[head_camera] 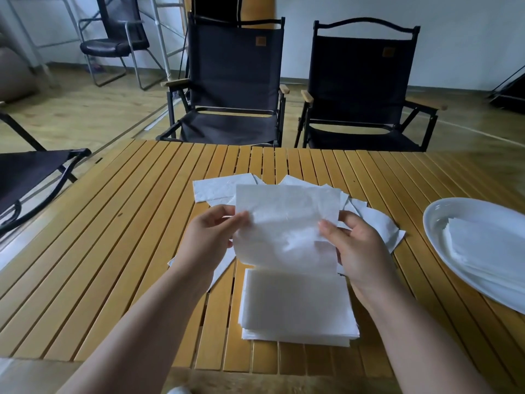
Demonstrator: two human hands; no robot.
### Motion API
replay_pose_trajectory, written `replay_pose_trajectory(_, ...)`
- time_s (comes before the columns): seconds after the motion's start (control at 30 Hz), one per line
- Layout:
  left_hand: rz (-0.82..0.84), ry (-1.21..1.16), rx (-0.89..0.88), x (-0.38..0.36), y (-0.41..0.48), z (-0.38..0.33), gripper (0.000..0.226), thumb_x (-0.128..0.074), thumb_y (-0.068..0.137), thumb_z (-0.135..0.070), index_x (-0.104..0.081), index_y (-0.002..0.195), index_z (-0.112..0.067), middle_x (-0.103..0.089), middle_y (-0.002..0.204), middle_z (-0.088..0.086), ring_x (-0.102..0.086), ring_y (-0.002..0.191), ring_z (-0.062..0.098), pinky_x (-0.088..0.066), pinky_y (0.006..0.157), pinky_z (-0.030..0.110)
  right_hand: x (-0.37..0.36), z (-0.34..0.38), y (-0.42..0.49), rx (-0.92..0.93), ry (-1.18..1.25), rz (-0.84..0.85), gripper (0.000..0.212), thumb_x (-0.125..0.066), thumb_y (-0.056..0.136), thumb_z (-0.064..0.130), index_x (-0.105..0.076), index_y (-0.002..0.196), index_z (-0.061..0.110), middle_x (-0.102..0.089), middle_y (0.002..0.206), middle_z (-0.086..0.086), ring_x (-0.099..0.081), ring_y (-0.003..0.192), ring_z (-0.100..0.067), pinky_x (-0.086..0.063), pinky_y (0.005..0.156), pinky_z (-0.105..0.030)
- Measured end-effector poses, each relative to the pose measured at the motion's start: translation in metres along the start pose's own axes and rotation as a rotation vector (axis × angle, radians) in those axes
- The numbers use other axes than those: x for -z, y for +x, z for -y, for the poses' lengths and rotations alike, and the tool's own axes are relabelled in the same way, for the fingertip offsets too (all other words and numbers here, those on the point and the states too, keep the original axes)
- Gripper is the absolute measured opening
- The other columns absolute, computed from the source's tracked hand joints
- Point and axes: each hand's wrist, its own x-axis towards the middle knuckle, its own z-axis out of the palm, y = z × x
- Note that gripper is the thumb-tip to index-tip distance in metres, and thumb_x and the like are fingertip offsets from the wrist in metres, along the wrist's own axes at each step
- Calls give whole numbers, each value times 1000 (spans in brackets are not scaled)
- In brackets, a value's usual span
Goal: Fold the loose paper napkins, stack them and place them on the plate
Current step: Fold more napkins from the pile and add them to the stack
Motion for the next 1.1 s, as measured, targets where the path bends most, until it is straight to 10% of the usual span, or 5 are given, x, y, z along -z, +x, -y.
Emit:
replay_pose_trajectory(0.17,79,-1,121,-2,0,5,41,-71,86,-39,-60,123,-26,-69,114,2,-73,90,15,-58,87,33,-2,-5,3,-20,93,-10,15,-71,90,35,-69,105,36,-77,99,6,-74,94,-20,-56,92,-55)
replay_pose_trajectory(0.4,7,10,40,-2,-1,3,50,-70,91,-22,-54,138,-33,-71,109,-1,-72,95,15,-58,90,38,2,-3,2,-27,65,-39,31,-64,79,63,-61,110,59,-65,120,18,-62,114,-14,-54,97,-52)
replay_pose_trajectory(0.6,123,39,-5,1,-4,1,33,-71,89,-24,-66,121,-32,-76,97,-11,-70,88,2,-55,79,19,4,-3,-1,74,11,28,29,-73,89,27,-68,110,46,-70,91,-17,-67,93,-35,-54,90,-52)
replay_pose_trajectory(0.8,91,363,-154,-1,-2,6,21,-72,88,-15,-73,96,-35,-69,94,-19,-63,84,-9,-51,65,8,8,-2,-6,208,-253,-11,25,-74,88,24,-69,96,47,-68,86,22,-62,85,-3,-49,67,-11)
replay_pose_trajectory(1.1,15,529,-284,0,-1,8,22,-71,89,-25,-67,81,-45,-63,86,-25,-54,86,-10,-47,67,17,7,-1,-9,291,-380,-89,11,-76,87,24,-74,93,32,-65,81,20,-59,82,4,-44,62,-8)
